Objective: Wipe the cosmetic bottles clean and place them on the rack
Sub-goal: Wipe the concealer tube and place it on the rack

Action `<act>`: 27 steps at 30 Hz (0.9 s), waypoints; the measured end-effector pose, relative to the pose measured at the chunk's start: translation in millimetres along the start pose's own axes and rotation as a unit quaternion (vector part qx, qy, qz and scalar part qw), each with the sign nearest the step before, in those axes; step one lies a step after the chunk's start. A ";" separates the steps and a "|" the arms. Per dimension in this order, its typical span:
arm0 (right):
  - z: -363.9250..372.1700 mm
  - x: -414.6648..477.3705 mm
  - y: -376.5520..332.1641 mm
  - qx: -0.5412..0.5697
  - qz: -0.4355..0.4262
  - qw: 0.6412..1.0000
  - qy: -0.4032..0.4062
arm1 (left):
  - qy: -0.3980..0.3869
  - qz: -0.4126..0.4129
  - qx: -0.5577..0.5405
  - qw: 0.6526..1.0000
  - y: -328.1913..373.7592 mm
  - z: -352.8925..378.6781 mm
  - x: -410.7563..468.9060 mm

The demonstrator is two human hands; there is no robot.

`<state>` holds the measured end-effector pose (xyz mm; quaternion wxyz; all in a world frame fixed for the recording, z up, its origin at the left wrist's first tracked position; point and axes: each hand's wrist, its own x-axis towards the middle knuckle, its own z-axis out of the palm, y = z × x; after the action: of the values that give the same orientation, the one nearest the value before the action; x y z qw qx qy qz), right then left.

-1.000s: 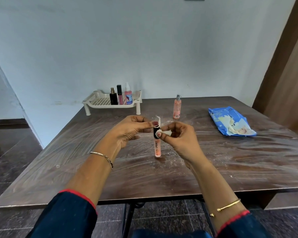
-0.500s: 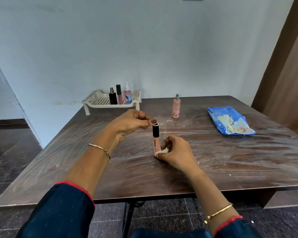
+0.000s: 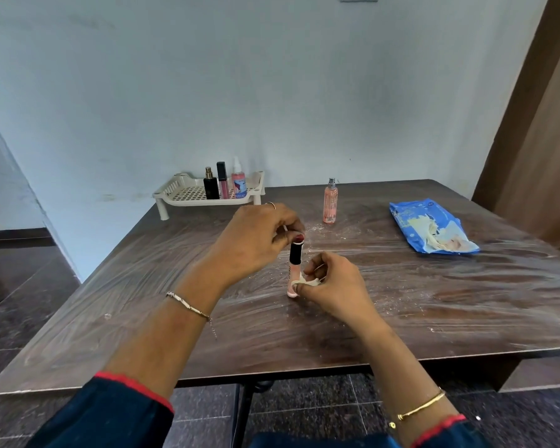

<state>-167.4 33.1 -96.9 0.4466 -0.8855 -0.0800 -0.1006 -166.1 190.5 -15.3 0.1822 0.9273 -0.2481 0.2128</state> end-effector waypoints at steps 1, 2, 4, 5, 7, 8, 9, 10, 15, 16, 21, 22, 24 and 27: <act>-0.7 0.7 0.0 0.009 -0.001 1.000 0.001 | 0.007 0.004 0.010 1.000 0.4 -0.2 -1.2; -1.3 1.2 -0.2 0.018 -0.001 1.000 0.005 | 0.011 0.006 0.018 1.000 0.7 -0.2 -2.2; -2.7 1.6 -1.8 0.038 -0.002 0.999 0.011 | 0.009 -0.004 0.030 0.999 1.4 0.3 -3.2; -3.6 1.7 -2.8 0.050 -0.004 0.999 0.014 | 0.006 -0.011 0.030 0.999 0.8 1.1 -3.1; -5.9 2.0 -5.7 0.085 -0.012 0.996 0.030 | 0.000 -0.026 0.015 1.000 -1.1 2.1 -2.1; -7.5 1.9 -8.4 0.109 -0.015 0.993 0.039 | -0.002 -0.033 0.002 0.999 -2.5 2.1 -1.5; -9.5 2.3 -11.4 0.137 -0.019 0.989 0.048 | -0.003 -0.040 -0.014 0.999 -4.6 2.0 -0.5; -11.5 3.4 -14.8 0.166 -0.024 0.984 0.055 | -0.003 -0.048 -0.030 0.998 -6.2 1.5 0.5; -13.7 11.6 -22.8 0.219 -0.059 0.970 0.083 | -0.015 -0.075 -0.093 0.993 -10.6 -0.1 2.4; -11.5 10.8 -21.9 0.233 -0.061 0.967 0.082 | -0.017 -0.079 -0.103 0.991 -11.2 -0.4 2.0; 3.2 4.9 -4.2 0.229 -0.043 0.972 0.040 | -0.034 -0.084 -0.139 0.986 -13.1 -2.9 -1.7; 6.0 5.4 1.8 0.196 -0.035 0.980 0.023 | -0.034 -0.086 -0.142 0.986 -13.2 -3.1 -2.9; 10.7 5.8 11.7 0.133 -0.020 0.991 -0.018 | -0.025 -0.087 -0.145 0.985 -14.3 -2.9 -5.1; 11.7 4.6 14.2 0.056 -0.018 0.997 -0.042 | -0.016 -0.089 -0.134 0.987 -14.7 -2.6 -8.6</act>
<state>-158.3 34.4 -113.6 0.4895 -0.8611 -0.1200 -0.0670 -165.7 206.8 -20.7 0.3191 0.9162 -0.1937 0.1455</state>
